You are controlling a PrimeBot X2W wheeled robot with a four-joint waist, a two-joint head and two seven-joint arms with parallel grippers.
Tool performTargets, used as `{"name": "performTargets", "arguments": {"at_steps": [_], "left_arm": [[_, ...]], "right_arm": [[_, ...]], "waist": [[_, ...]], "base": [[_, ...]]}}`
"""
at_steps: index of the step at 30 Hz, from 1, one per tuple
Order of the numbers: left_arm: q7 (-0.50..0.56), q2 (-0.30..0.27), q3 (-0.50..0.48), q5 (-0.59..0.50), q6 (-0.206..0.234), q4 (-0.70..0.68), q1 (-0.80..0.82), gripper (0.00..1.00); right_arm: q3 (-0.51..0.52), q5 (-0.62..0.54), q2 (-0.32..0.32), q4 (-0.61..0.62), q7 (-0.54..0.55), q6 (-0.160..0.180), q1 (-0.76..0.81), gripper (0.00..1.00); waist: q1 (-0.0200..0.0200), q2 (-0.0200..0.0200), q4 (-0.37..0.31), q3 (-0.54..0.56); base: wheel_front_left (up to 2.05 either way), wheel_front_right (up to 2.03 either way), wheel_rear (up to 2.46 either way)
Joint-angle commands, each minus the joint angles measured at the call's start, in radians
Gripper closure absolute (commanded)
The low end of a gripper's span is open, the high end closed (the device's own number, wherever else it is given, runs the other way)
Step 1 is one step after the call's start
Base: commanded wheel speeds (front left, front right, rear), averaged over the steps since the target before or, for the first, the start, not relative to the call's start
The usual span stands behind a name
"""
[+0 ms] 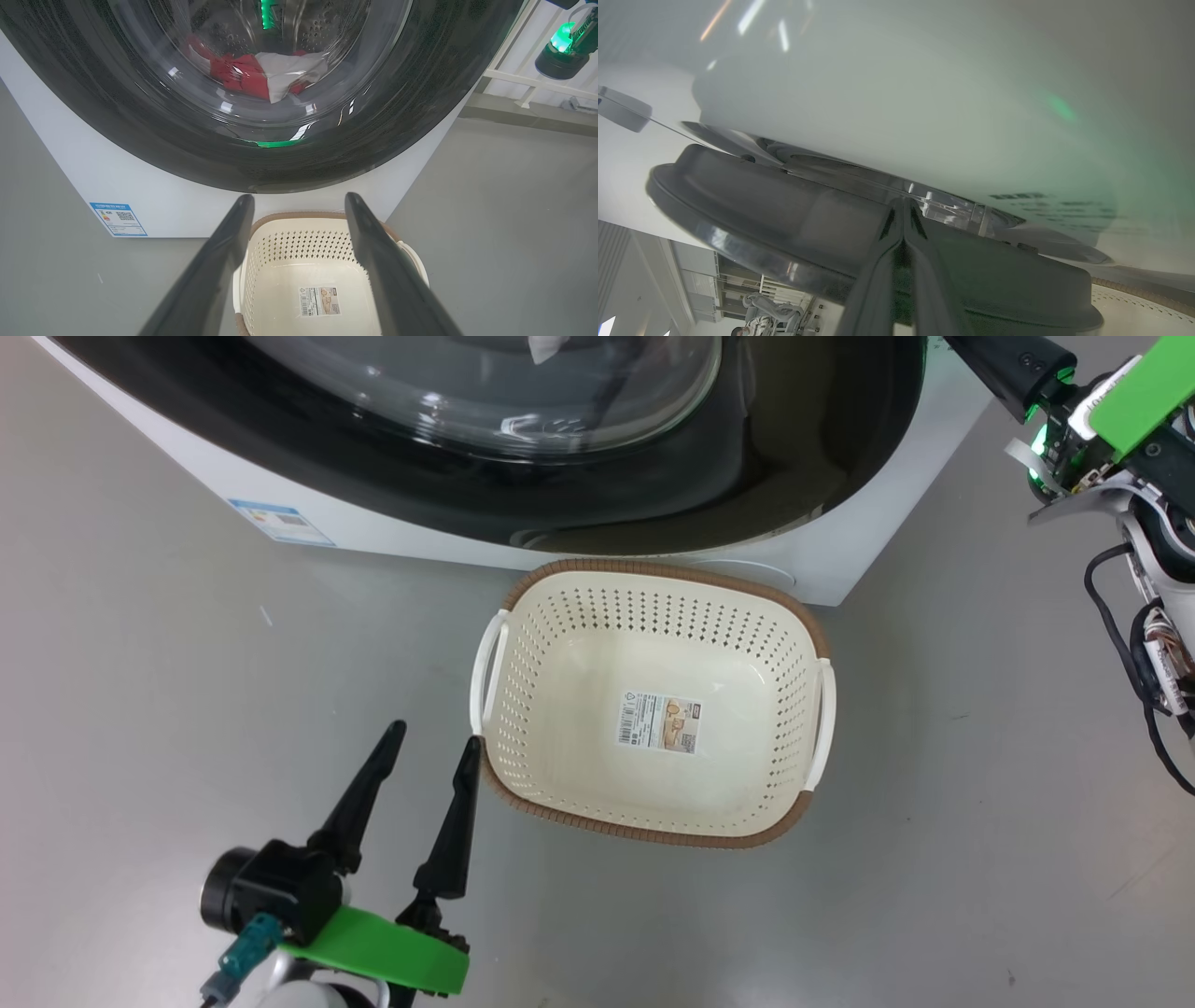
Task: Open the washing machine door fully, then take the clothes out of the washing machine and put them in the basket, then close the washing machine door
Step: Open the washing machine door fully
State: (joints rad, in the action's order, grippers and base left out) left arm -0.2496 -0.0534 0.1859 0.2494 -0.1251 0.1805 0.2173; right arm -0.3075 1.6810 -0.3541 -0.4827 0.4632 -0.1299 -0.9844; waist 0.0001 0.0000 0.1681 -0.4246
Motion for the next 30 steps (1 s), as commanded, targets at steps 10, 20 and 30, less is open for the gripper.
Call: {"name": "performTargets", "arguments": {"at_steps": [10,20,30], "left_arm": [[-0.012,-0.011,-0.023,0.012,-0.006,-0.011,0.026,0.00],[-0.012,-0.006,-0.026,0.008,-0.006,-0.004,-0.003,0.00],[-0.012,-0.003,-0.036,0.002,-0.006,-0.001,-0.047,0.00]], "right_arm": [[-0.028,0.016,0.029,-0.004,0.071,-0.001,-0.012,1.00],[-0.056,0.013,0.049,0.030,0.124,-0.001,0.077,1.00],[-0.083,0.009,0.075,0.116,0.170,-0.001,0.203,1.00]], "waist": [[0.0000,0.0000,0.007,0.008],[0.0000,0.0000,0.002,0.071],[0.0000,0.0000,0.003,0.139]], "base": [[0.00,0.00,0.00],[0.00,0.00,0.00],[0.00,0.00,0.00]]}}
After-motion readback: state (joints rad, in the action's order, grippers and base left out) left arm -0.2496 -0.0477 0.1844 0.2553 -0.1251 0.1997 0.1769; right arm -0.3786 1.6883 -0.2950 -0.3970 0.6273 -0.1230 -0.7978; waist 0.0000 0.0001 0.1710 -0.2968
